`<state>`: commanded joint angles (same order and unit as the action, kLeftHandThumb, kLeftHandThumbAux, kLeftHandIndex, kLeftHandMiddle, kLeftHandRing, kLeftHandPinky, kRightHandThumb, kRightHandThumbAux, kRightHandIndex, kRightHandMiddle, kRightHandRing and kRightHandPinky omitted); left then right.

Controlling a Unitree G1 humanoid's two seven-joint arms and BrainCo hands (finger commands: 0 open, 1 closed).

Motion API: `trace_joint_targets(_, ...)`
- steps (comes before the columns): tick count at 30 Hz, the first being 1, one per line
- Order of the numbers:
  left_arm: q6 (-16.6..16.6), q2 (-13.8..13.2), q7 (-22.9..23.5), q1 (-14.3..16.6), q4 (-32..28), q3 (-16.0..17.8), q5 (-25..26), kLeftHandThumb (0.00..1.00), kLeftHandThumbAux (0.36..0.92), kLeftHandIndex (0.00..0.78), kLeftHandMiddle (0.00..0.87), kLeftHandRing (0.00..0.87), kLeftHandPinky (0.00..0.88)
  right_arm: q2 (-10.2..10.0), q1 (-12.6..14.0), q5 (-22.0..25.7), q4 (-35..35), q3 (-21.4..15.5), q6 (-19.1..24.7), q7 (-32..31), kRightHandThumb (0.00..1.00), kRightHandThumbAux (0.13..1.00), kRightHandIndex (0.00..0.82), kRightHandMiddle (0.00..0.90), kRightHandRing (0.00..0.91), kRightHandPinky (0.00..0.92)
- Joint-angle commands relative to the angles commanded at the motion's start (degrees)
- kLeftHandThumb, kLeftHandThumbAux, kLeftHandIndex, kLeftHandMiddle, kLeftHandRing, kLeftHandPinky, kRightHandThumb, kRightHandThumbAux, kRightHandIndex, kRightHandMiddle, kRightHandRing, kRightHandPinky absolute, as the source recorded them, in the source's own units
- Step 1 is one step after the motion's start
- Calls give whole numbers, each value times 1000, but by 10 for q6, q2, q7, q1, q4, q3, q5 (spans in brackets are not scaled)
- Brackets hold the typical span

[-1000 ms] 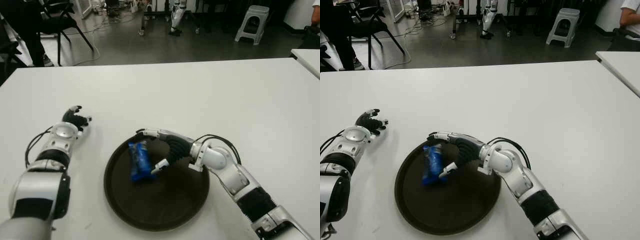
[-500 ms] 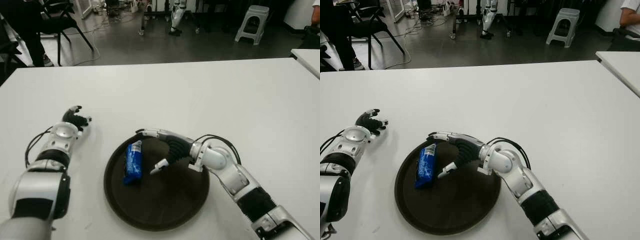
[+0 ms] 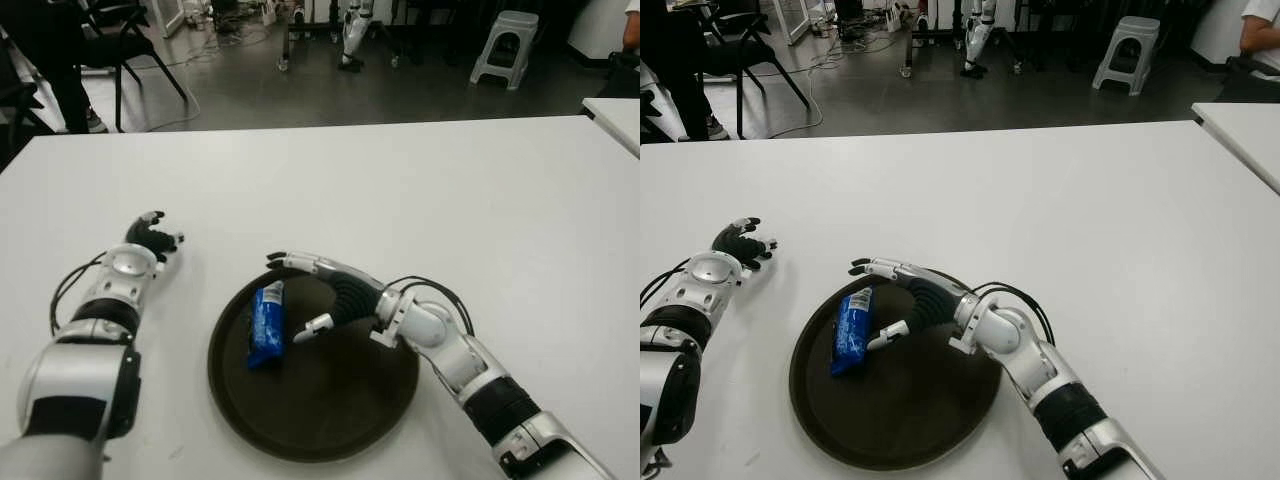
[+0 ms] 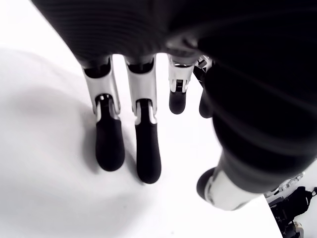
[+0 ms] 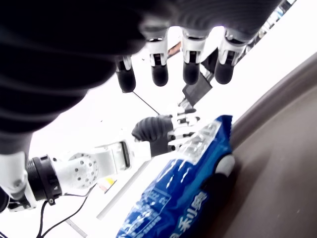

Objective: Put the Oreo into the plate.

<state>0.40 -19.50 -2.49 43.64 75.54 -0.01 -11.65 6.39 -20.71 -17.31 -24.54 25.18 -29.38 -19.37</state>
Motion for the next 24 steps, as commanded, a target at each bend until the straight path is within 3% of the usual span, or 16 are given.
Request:
trace_joint_targets(9,-1,1,-1,1,-1,5,5,186,799,46,74,114,124,-2,-5,-9,-11,1,4,6,0,485,0,0,0,0)
trace_joint_targets(15,1,2,-5,1,-1,3,0,185,795,44,81,120,127,-3,-22,-15,-42,-5,5,20,0,487,0,0,0,0)
trace_joint_targets(24,6,5,-3,2,-1,9,6,177,798,58,73,107,113,28,-103,-10,-173,-67,-54,93,0,536,0,0,0,0)
